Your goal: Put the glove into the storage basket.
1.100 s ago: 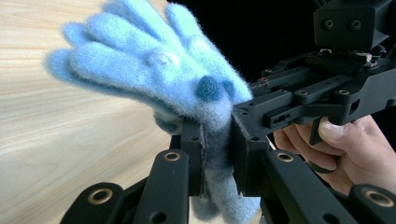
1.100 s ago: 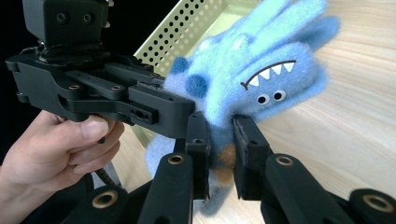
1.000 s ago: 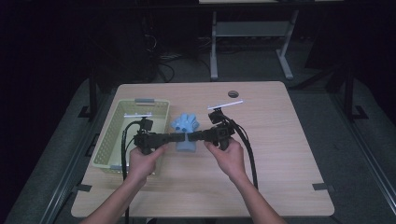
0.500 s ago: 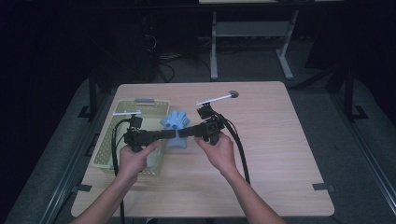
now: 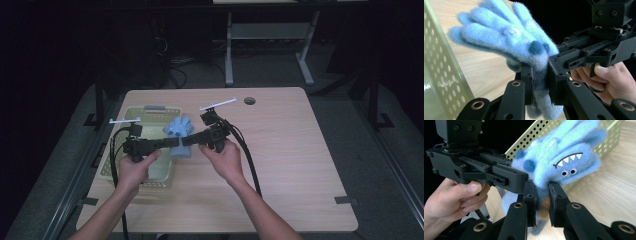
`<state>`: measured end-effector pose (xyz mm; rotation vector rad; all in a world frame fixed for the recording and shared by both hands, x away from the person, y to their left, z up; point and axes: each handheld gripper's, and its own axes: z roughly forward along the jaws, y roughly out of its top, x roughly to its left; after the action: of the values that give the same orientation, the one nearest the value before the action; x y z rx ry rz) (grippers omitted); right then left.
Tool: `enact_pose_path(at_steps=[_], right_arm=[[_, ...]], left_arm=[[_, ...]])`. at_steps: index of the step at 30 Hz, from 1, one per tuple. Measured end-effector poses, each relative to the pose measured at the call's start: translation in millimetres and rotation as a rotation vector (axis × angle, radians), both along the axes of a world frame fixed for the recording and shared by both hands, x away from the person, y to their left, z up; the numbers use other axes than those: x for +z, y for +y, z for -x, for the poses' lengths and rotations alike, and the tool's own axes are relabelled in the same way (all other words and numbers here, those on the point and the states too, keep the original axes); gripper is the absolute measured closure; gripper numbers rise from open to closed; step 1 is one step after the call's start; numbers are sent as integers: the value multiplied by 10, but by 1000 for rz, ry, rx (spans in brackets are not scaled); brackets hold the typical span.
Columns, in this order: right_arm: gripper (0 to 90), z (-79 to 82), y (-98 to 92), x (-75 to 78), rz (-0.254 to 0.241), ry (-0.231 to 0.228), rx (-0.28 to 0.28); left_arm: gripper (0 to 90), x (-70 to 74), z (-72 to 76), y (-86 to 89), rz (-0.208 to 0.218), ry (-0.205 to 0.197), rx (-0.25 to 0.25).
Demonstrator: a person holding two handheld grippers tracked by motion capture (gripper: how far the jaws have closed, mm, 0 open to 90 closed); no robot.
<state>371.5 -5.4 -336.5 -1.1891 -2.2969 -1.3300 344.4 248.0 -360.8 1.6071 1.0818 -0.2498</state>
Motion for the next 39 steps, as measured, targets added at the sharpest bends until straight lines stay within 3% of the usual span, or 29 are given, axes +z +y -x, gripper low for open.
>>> enact_pose_path(at_steps=[29,39], right_arm=[[784,-95,465,-7,-19,7,50],[784,-149,615,-53,-33,21,58]], left_arm=[[770,1,38,473,2,4,45],[778,-44,3,629,14,30,61]])
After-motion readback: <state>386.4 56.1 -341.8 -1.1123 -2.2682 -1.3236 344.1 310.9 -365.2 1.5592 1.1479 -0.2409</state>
